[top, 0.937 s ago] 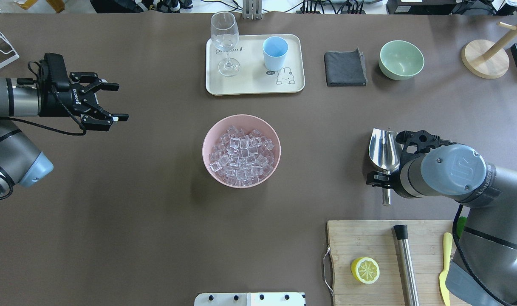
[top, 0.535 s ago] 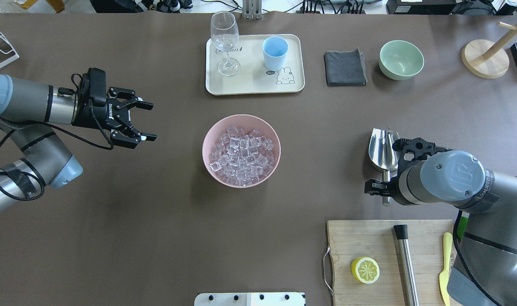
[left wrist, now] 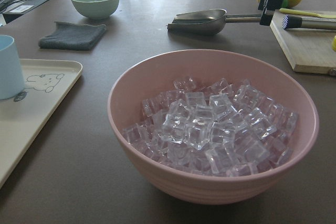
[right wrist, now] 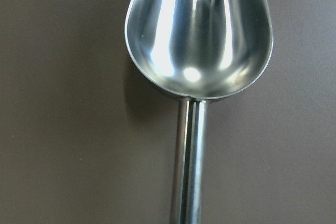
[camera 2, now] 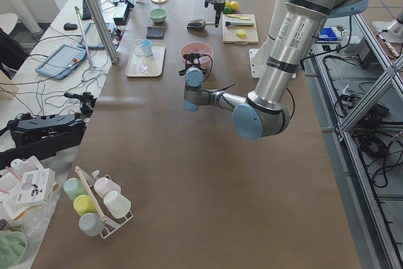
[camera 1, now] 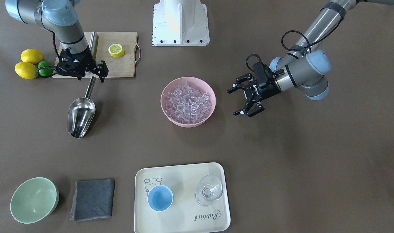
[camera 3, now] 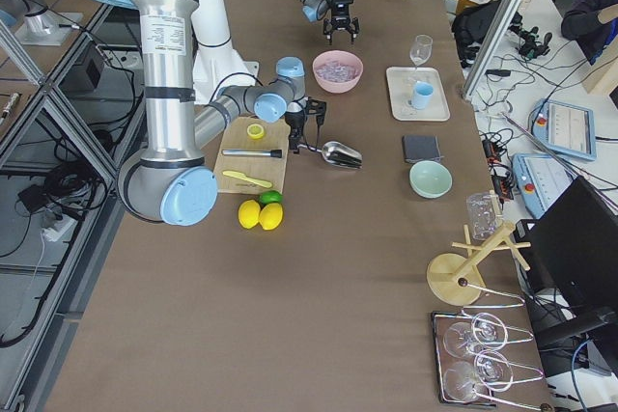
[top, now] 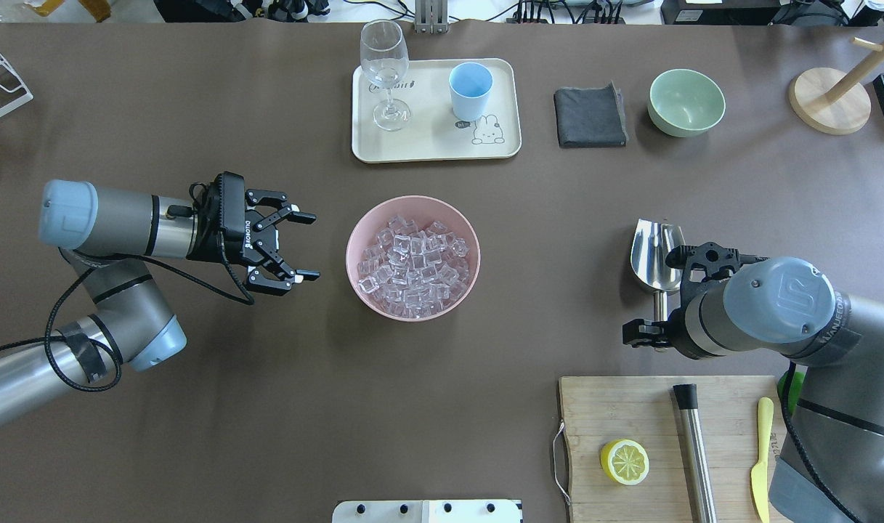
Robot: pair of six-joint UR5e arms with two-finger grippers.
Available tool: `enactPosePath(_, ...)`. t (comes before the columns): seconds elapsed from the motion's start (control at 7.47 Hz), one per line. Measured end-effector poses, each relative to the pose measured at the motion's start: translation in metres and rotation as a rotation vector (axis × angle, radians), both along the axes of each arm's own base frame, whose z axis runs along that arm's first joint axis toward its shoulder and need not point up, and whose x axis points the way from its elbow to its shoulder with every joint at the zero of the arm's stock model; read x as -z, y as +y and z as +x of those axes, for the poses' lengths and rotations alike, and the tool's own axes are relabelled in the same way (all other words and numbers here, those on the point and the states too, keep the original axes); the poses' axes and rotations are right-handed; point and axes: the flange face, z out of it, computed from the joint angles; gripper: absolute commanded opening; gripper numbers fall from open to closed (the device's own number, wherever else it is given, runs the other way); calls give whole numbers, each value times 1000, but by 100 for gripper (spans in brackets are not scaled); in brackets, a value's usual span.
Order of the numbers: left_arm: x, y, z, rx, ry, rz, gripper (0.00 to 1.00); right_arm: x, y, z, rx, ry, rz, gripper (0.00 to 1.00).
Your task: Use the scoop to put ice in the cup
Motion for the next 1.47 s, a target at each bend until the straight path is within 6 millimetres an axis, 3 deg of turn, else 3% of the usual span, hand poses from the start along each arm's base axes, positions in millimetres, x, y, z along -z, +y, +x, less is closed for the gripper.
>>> enactPosePath(0.4, 6, 14, 19, -51, 4, -5, 97, -3, -8, 8, 14, 4, 9, 79)
enactPosePath(0.67, 8, 12, 26, -66, 0, -8, 97, -7, -21, 16, 7, 4, -6, 78)
enactPosePath(0.94, 11, 3, 37, -68, -7, -13, 97, -8, -32, 5, -9, 2, -30, 77)
enactPosePath(1.2, 11, 0, 36, -66, -6, -12, 97, 0, -33, 0, 4, -32, -82, 56)
enactPosePath(1.47, 11, 0, 37, -61, -3, -10, 97, -2, -33, 5, 22, -50, -124, 57)
